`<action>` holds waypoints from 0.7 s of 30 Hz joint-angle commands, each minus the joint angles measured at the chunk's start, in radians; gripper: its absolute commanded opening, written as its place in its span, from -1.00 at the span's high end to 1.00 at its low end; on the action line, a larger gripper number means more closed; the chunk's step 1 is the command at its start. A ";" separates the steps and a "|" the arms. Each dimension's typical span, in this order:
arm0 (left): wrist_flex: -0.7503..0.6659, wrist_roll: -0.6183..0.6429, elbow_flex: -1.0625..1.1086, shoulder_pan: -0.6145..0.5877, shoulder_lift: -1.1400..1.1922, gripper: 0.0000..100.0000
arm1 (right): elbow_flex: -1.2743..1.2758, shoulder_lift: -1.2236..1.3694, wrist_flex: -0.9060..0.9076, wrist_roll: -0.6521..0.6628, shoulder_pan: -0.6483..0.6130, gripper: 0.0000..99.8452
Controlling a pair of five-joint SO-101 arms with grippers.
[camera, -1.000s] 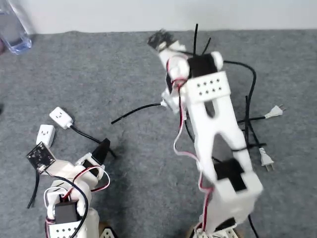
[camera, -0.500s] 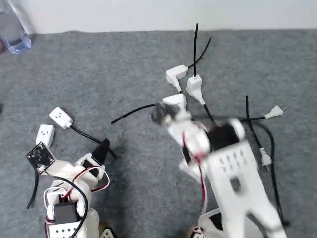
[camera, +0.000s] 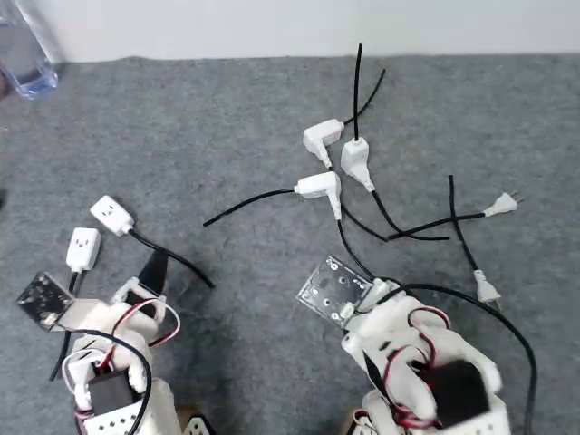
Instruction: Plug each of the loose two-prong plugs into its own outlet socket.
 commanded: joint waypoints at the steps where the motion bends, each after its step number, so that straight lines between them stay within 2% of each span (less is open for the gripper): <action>1: -0.032 -0.025 -0.027 -0.014 -0.008 0.27 | 0.118 -0.007 -0.160 -0.003 0.008 0.76; 3: -0.028 -0.078 -0.028 -0.017 -0.008 0.27 | 0.222 -0.007 -0.248 -0.015 0.007 0.77; 7: -0.025 -0.265 -0.027 -0.023 -0.008 0.27 | 0.417 -0.008 -0.420 -0.155 0.010 0.77; 10: -0.026 -0.301 -0.027 -0.071 -0.008 0.27 | 0.539 -0.008 -0.536 -0.183 0.048 0.76; 12: -0.026 -0.308 -0.033 -0.123 -0.008 0.27 | 0.598 -0.008 -0.615 -0.180 0.079 0.76; 17: -0.025 -0.433 -0.067 -0.259 -0.008 0.28 | 0.723 -0.008 -0.791 -0.180 0.108 0.76; 21: -0.020 -0.440 -0.125 -0.431 -0.008 0.28 | 0.723 -0.007 -0.785 -0.180 0.110 0.76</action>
